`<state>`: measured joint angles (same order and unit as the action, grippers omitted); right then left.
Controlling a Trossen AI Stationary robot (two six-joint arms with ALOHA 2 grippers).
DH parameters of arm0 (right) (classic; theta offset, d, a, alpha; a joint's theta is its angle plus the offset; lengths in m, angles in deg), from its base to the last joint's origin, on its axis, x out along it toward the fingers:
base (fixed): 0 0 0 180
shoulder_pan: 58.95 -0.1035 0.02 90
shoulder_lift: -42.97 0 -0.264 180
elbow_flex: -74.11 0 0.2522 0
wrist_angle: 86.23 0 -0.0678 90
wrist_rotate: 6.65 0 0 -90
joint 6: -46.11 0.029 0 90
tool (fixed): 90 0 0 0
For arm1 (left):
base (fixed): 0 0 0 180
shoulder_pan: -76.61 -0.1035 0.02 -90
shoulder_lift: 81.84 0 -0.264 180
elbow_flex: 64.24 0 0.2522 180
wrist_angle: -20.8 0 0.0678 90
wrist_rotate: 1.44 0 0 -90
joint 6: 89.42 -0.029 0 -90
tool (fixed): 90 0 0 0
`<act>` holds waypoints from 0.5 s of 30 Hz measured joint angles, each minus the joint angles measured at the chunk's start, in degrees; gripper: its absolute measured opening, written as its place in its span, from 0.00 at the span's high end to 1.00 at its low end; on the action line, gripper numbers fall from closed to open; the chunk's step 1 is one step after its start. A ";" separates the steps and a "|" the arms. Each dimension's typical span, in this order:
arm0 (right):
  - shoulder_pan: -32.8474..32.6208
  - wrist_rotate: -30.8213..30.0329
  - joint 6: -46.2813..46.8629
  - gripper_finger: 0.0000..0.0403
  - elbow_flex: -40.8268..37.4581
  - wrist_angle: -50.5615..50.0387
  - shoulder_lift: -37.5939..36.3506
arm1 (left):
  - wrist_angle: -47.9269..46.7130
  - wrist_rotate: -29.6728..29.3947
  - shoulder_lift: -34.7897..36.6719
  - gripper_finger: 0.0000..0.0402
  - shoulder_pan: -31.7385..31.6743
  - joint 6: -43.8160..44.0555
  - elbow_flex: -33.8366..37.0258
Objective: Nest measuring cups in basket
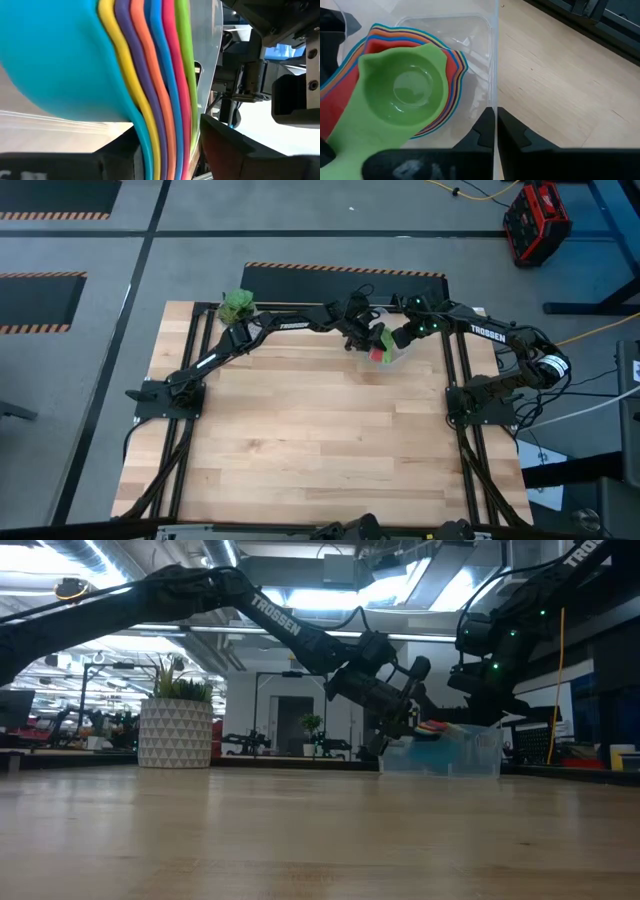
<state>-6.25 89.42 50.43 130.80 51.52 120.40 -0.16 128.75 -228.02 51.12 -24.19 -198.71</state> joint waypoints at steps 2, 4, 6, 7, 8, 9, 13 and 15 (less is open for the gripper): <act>0.00 0.00 0.02 0.99 0.00 0.00 0.00 | 0.00 0.03 0.01 0.61 0.00 0.00 0.00; 0.00 0.00 0.04 0.98 0.00 -0.02 0.02 | -0.03 0.01 0.01 0.59 0.00 0.00 0.00; 0.00 0.00 0.09 0.98 0.00 -0.02 0.02 | -0.04 -0.28 0.01 0.57 0.00 0.00 0.00; 0.00 0.00 0.09 0.98 0.00 -0.03 0.02 | -0.04 -0.38 0.01 0.57 0.00 0.02 0.00; 0.00 0.00 0.09 0.98 -0.01 -0.04 0.02 | -0.04 -0.40 0.01 0.56 -0.01 0.02 0.00; 0.00 0.00 0.09 0.98 -0.02 -0.07 0.02 | -0.04 -0.40 0.01 0.56 -0.02 0.02 0.00; 0.00 0.00 0.11 0.99 -0.02 -0.11 0.02 | -0.04 -0.48 0.01 0.56 -0.15 0.02 0.00; 0.00 -0.02 0.16 0.98 -0.02 -0.15 0.04 | -0.07 -0.60 0.01 0.56 -0.40 0.02 0.00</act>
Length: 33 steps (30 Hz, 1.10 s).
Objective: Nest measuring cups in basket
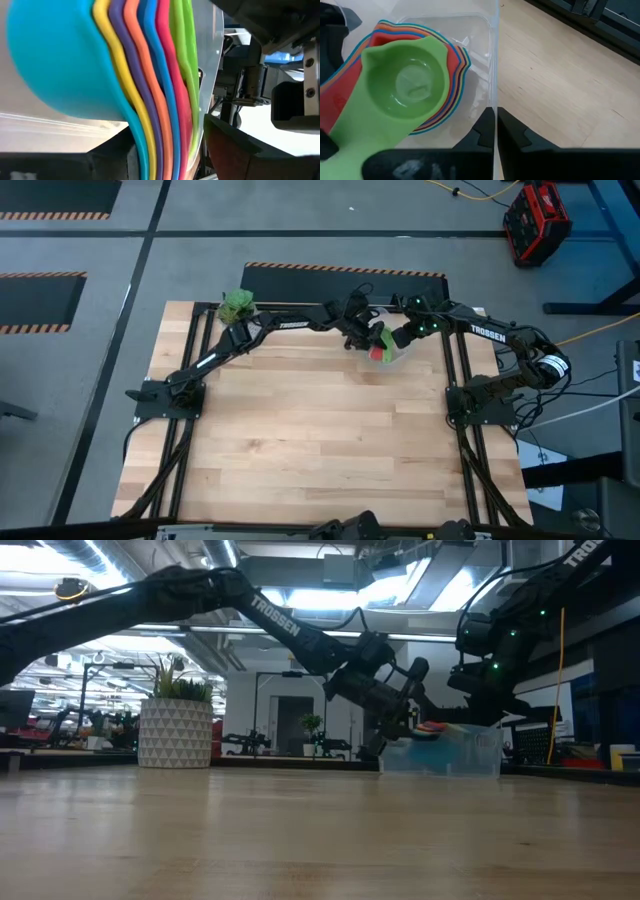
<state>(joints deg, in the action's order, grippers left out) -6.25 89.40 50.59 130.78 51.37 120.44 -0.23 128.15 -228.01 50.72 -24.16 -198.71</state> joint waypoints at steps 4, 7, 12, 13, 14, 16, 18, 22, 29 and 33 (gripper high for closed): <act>0.00 0.00 1.21 0.99 0.00 -0.14 -0.02 | 0.00 0.01 0.00 0.56 -0.76 -0.53 0.00; 0.00 0.00 1.21 0.99 -0.05 -0.17 0.00 | 0.00 0.42 0.00 0.56 -1.07 -1.44 0.00; 0.00 0.02 1.21 0.98 -0.07 -0.16 0.00 | 0.00 0.44 0.00 0.56 -1.04 -1.94 0.00; 0.00 0.02 1.21 0.99 -0.07 -0.18 0.00 | 0.03 0.42 0.00 0.56 -1.04 -3.33 0.00; 0.00 -0.01 1.21 0.99 -0.07 -0.22 0.00 | 0.20 0.86 0.00 0.56 -0.93 -5.27 0.00; 0.02 -0.04 1.20 0.99 -0.07 -0.24 0.00 | 0.34 2.71 0.00 0.56 -0.77 -5.60 0.00; 0.00 0.02 1.19 0.98 -0.07 -0.18 0.00 | 0.44 4.53 0.00 0.56 -0.74 -3.62 0.00; 0.02 0.06 1.13 0.98 -0.07 -0.16 0.00 | 0.46 5.74 0.00 0.56 -0.65 -2.60 0.00; 0.02 0.00 1.09 0.98 0.00 -0.89 0.02 | 0.42 2.67 0.00 0.56 -0.82 -2.77 0.00; 0.00 -0.20 1.32 0.99 0.00 -1.71 0.00 | 0.37 -1.02 0.00 0.56 -1.19 -2.73 0.00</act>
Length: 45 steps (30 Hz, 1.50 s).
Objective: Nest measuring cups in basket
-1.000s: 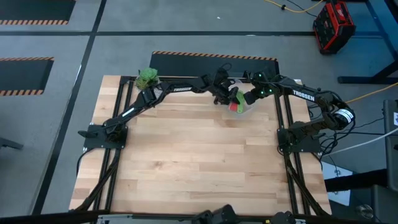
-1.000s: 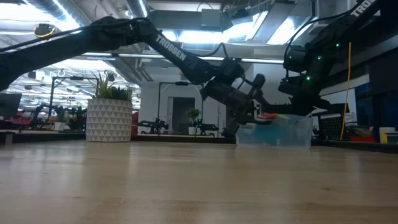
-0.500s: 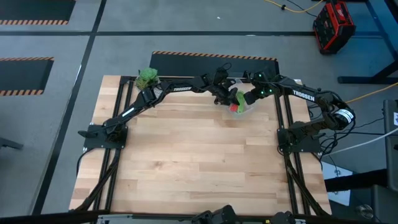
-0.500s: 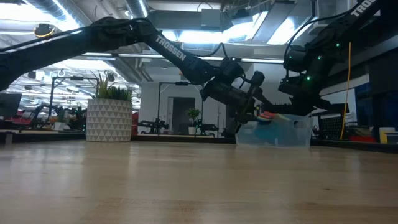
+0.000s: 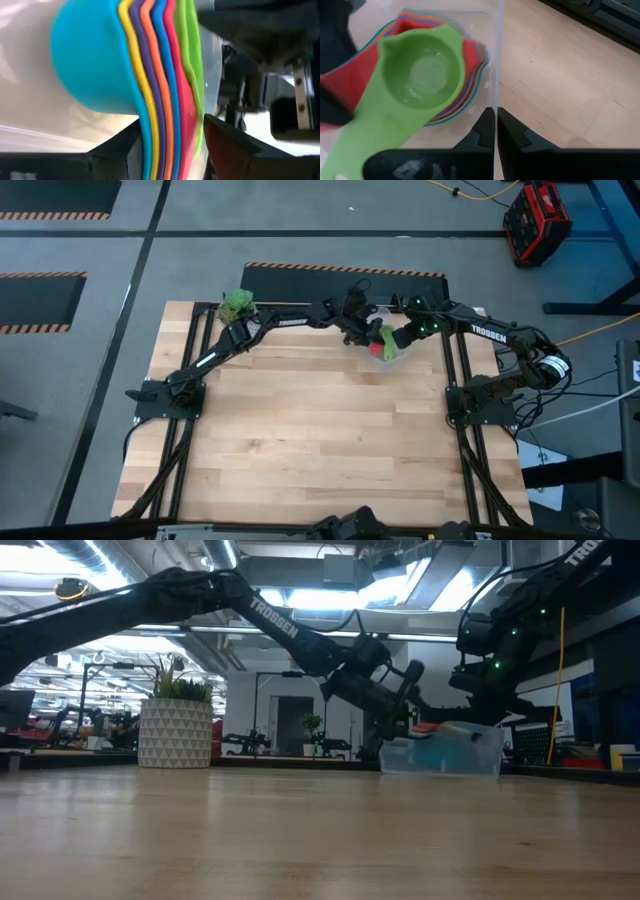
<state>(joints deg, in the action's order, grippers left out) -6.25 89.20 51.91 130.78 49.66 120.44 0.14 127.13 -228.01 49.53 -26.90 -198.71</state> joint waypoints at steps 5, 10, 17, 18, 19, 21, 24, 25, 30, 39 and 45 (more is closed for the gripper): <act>0.00 -0.16 0.29 0.98 -0.02 -0.61 0.00 | -0.11 -1.53 0.00 0.56 -0.40 -0.01 0.00; -0.01 -1.29 1.35 0.99 -0.02 -0.87 -0.04 | -0.17 -4.36 0.04 0.56 -0.37 0.20 0.00; 0.02 -1.51 1.36 0.99 -0.02 -0.92 -0.04 | -0.15 -6.28 0.09 0.56 -0.51 1.40 -0.01; 0.02 -1.51 1.36 0.99 -0.03 -0.92 -0.04 | -0.15 -6.67 0.09 0.56 -0.51 1.42 -0.02; 0.02 -1.53 1.36 0.99 -0.04 -0.93 -0.04 | -0.15 -7.00 0.11 0.56 -0.51 1.40 -0.04; 0.02 -1.57 1.34 0.99 -0.04 -0.94 -0.04 | -0.15 -7.22 0.11 0.56 -0.51 0.98 -0.04; 0.02 -1.63 1.34 0.99 -0.04 -0.97 -0.04 | -0.16 -7.31 0.11 0.56 -0.51 -0.10 -0.04; 0.02 -1.64 1.33 0.99 -0.04 -0.98 -0.04 | -0.17 -7.30 0.11 0.56 -0.55 -0.06 -0.04; 0.07 -1.80 1.29 0.99 -0.04 -1.21 -0.04 | -0.17 -7.23 0.11 0.56 -0.98 -0.03 -0.04; 0.07 -1.75 1.32 0.99 -0.04 -1.44 -0.04 | 0.30 -8.01 0.11 0.56 -1.76 -0.06 -0.06; 0.06 -1.65 1.57 0.99 -0.07 -0.59 -0.04 | 0.13 -8.79 0.11 0.56 -2.03 -0.04 -0.07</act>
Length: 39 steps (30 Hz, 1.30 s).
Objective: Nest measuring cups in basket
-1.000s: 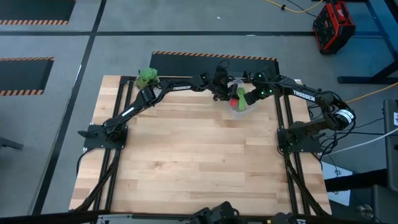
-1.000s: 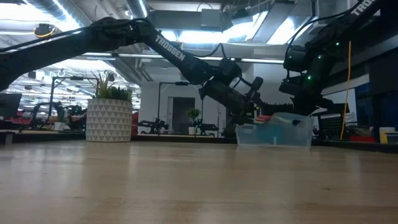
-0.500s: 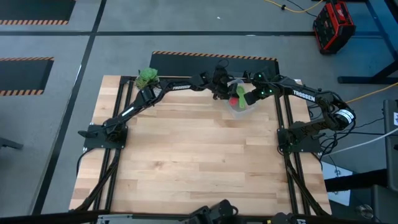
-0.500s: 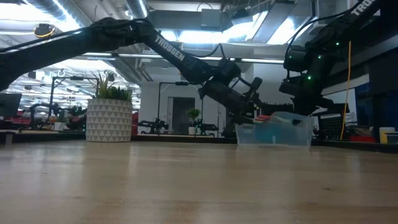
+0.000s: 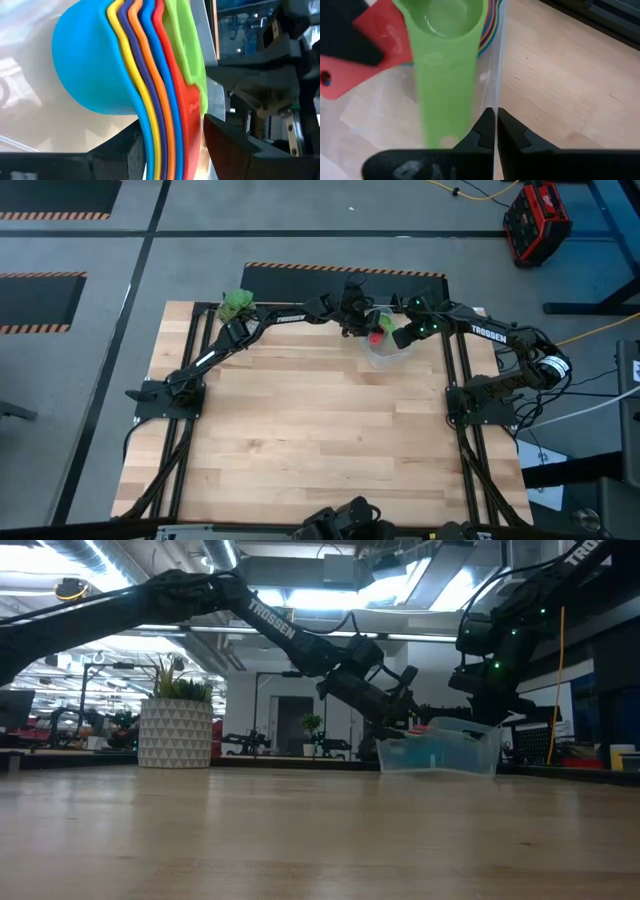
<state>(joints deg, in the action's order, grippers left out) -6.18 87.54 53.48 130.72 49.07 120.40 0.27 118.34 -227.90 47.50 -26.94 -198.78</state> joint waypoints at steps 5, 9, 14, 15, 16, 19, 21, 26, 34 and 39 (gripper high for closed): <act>-0.02 0.01 0.00 0.99 0.00 -0.09 0.04 | 0.08 -0.05 0.00 0.56 -0.13 -0.02 0.00; -0.02 0.01 -0.02 0.99 0.00 -0.09 0.02 | 0.05 -0.39 0.00 0.56 -0.14 0.00 0.00; 0.00 0.25 -0.07 0.99 0.00 -0.08 0.02 | 0.03 -0.57 0.00 0.56 -0.14 0.48 0.00; 0.00 0.27 -0.07 0.99 0.00 -0.04 0.02 | 0.05 -0.57 0.00 0.56 -0.14 0.99 0.00; 0.00 0.32 -0.07 0.99 0.00 -0.02 0.02 | 0.05 -0.57 0.00 0.56 -0.14 1.60 0.00; 0.00 0.42 -0.07 0.99 0.02 0.00 0.02 | 0.07 -0.96 0.00 0.56 0.24 1.76 0.00; -0.02 0.45 -0.09 0.98 0.02 0.00 0.02 | -0.04 -2.39 0.00 0.56 0.55 1.55 0.00; -0.01 0.46 -0.09 0.99 0.07 0.02 0.02 | 0.92 -8.82 0.00 0.56 1.74 1.73 0.06; 0.02 -0.88 0.15 0.99 0.07 -0.09 -0.07 | 4.77 -9.38 -0.09 0.56 2.24 4.62 0.17; 0.00 -0.76 1.10 0.99 0.07 -0.04 -0.11 | 3.78 -8.38 -0.11 0.56 2.46 7.59 0.16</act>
<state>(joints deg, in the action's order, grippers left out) -6.18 86.79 54.58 130.78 49.03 120.29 4.06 109.95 -228.01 49.96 -19.35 -198.62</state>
